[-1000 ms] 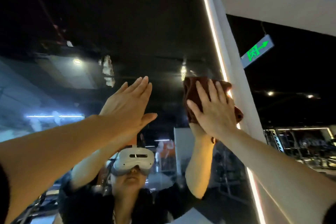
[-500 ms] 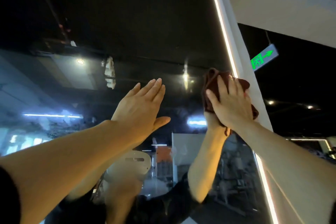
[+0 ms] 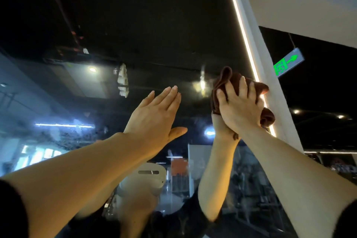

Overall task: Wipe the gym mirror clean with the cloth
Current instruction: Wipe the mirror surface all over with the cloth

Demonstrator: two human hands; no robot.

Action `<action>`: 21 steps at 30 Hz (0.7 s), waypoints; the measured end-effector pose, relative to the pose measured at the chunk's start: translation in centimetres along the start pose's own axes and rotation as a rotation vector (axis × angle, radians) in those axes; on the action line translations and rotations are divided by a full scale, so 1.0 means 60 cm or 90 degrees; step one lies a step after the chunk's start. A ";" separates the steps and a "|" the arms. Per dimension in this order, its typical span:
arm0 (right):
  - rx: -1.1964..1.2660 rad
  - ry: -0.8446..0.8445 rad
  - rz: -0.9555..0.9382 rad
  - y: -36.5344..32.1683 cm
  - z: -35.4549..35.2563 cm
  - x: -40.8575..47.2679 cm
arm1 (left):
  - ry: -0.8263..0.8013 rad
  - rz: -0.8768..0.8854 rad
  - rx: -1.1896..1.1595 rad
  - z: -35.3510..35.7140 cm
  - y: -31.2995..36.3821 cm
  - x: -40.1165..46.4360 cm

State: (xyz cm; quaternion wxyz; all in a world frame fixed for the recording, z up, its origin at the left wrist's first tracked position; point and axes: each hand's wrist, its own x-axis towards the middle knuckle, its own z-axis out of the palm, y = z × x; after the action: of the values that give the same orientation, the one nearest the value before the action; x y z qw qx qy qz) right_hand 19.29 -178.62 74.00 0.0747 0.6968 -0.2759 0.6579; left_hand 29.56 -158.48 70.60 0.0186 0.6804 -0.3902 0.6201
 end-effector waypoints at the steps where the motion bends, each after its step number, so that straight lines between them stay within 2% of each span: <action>1: 0.004 0.007 -0.001 -0.014 0.002 -0.009 | -0.001 0.000 0.003 0.000 0.001 0.000; 4: 0.016 0.044 -0.147 -0.058 0.015 -0.059 | -0.014 -0.008 0.014 0.000 0.003 0.001; 7: 0.024 0.025 -0.249 -0.038 0.013 -0.074 | -0.027 -0.012 -0.003 -0.007 0.006 0.003; 9: 0.006 0.018 -0.240 0.007 0.011 -0.057 | -0.010 -0.009 -0.041 -0.013 0.002 -0.004; 12: -0.002 0.017 -0.094 0.049 0.006 -0.038 | 0.031 0.026 -0.034 -0.016 0.008 -0.028; 14: 0.005 0.026 -0.049 0.033 0.014 -0.051 | 0.012 0.047 -0.035 -0.021 0.030 -0.041; 17: 0.026 0.047 -0.164 0.009 0.022 -0.096 | -0.020 0.042 -0.028 -0.016 0.078 -0.043; 19: 0.002 0.028 -0.258 0.035 0.024 -0.107 | -0.023 0.036 -0.036 -0.007 0.100 -0.044; 21: -0.025 -0.007 -0.267 0.075 0.019 -0.096 | -0.017 0.051 -0.007 0.004 0.107 -0.050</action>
State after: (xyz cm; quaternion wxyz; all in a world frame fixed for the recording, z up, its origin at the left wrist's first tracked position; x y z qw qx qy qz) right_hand 18.20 -181.27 67.20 0.2217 0.7410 -0.1382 0.6187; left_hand 26.41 -161.55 64.99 -0.0075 0.6724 -0.4208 0.6089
